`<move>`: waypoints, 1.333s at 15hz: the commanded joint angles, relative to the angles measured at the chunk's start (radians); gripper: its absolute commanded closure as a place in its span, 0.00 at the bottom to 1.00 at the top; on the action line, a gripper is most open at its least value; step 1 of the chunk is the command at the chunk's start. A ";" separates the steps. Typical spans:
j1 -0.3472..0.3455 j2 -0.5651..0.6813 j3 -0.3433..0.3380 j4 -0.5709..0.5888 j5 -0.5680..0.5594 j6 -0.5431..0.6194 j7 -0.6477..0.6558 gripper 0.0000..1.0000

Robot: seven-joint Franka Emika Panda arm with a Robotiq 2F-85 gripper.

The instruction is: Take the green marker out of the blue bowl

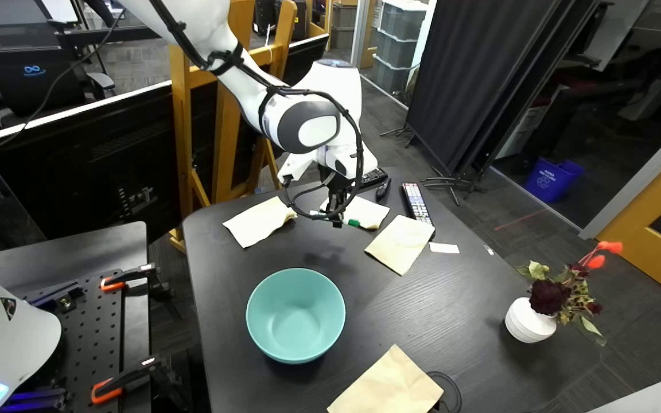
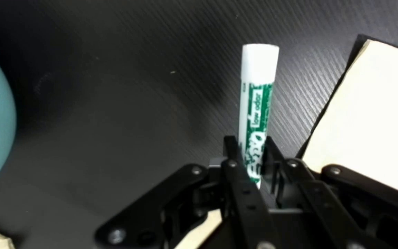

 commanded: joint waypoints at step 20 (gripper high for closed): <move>0.025 -0.070 -0.016 -0.023 0.014 -0.053 -0.009 0.00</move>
